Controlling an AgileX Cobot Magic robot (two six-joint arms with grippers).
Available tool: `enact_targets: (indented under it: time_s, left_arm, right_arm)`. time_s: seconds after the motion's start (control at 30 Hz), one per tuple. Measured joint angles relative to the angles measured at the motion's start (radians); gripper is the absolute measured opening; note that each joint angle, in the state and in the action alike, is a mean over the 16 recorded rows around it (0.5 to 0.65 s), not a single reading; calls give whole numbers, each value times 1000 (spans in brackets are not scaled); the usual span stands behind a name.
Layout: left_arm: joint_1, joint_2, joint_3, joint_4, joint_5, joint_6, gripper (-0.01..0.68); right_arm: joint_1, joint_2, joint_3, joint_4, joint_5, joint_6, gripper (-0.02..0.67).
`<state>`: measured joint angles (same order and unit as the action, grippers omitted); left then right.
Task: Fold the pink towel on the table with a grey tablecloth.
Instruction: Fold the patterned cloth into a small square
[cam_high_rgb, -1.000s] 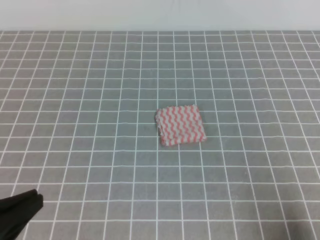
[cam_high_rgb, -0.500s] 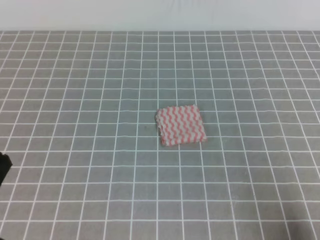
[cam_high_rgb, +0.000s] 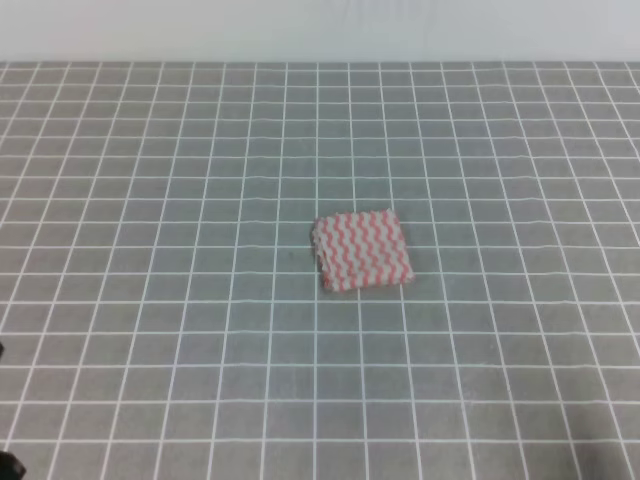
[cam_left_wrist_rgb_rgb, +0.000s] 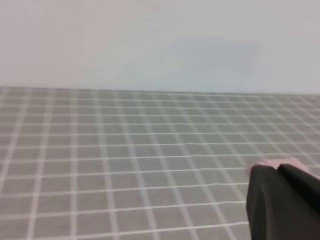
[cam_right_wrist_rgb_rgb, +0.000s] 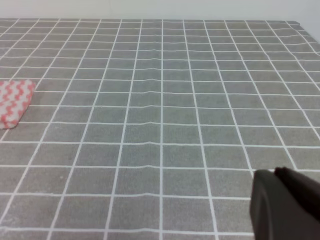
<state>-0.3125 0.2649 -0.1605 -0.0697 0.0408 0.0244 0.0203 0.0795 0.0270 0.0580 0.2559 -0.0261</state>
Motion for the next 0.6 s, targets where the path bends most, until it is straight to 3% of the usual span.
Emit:
enact_targets:
  time_s: [0.27, 0.6]
  left_arm:
    - [98, -89, 68, 63, 0, -84, -3]
    - [163, -247, 154, 74, 69, -53, -2]
  right_arm:
    - [0, -1, 0, 0, 1, 0, -16]
    - [0, -9, -11, 1, 8, 1, -17]
